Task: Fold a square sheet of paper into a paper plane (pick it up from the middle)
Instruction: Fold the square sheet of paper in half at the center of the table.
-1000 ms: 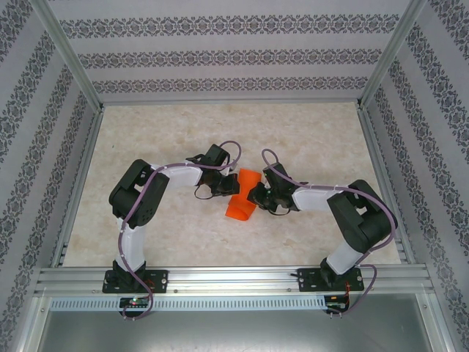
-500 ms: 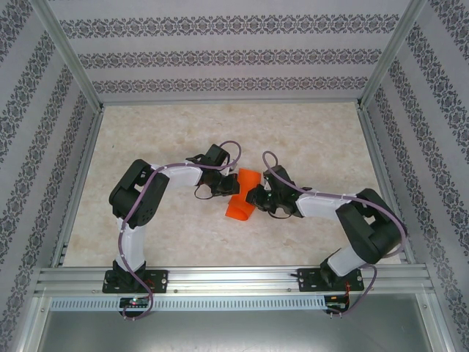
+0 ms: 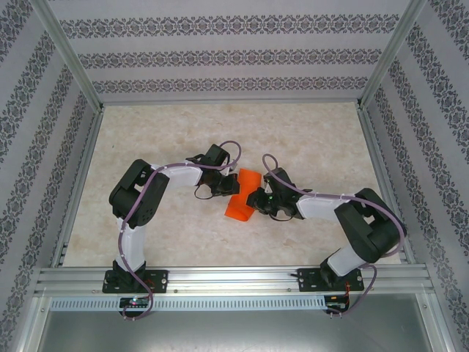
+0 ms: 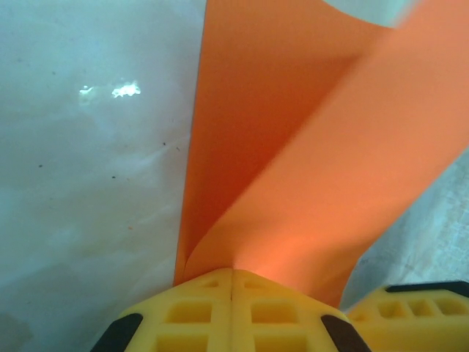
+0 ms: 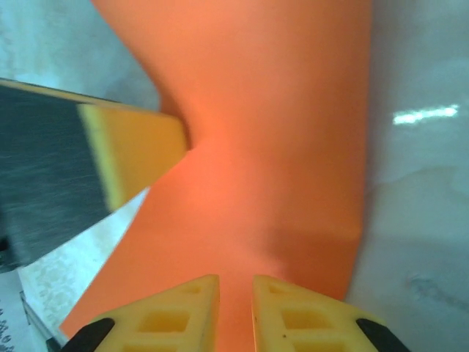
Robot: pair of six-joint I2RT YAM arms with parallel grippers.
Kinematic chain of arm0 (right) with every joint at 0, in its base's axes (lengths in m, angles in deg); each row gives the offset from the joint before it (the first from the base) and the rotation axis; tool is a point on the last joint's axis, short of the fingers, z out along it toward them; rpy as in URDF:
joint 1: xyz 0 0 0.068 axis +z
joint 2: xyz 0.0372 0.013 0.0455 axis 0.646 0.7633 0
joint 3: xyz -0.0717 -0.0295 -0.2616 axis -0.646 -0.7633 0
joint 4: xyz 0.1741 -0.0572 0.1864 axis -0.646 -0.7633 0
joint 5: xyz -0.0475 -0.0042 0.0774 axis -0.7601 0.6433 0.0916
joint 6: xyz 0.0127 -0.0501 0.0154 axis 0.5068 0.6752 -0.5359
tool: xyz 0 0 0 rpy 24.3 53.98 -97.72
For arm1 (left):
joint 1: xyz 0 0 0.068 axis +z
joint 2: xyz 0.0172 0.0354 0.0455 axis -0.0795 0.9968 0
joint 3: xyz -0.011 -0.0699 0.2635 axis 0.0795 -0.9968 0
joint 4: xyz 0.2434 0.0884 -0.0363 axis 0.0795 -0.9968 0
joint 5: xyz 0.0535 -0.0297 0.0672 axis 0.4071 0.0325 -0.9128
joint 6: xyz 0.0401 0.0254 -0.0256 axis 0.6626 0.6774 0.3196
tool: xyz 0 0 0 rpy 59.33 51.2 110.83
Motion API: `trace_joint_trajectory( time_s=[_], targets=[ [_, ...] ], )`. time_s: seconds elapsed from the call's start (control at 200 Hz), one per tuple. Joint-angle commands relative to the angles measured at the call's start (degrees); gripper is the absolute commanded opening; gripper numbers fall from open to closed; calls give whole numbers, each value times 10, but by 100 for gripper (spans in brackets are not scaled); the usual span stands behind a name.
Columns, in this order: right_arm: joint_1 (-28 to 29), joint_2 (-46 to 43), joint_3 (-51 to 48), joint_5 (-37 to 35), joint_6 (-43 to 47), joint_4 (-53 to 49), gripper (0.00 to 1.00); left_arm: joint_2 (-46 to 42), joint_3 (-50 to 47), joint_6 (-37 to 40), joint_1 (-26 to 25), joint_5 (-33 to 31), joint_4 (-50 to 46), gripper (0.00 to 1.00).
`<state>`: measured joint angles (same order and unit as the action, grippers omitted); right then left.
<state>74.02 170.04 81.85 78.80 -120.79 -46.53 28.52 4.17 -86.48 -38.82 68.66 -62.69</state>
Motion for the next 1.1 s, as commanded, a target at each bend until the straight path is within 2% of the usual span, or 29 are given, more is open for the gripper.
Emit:
trace_joint_trajectory(
  time_s=[0.0, 0.26, 0.415, 0.5, 0.694, 0.804, 1.094],
  targets=[
    [14, -32, -1, 8, 13, 9, 20, 35, -9, 15, -6, -25, -50, 0],
    [26, 14, -41, 9, 1, 75, 19, 35, -10, 18, -6, -22, -52, 0],
    [26, 48, -53, 11, 4, 80, 18, 35, -10, 20, -6, -23, -53, 0],
    [26, 38, -54, 14, 4, 73, 18, 34, -10, 20, -6, -23, -54, 0],
    [28, -43, -33, 9, 28, 15, 19, 35, -9, 19, -7, -23, -54, 0],
    [35, -67, -38, 4, 24, 21, 20, 34, -7, 19, -6, -22, -56, 0],
    [48, -13, -43, 19, 22, 50, 20, 36, 1, 24, -7, -21, -59, 0]
  ],
)
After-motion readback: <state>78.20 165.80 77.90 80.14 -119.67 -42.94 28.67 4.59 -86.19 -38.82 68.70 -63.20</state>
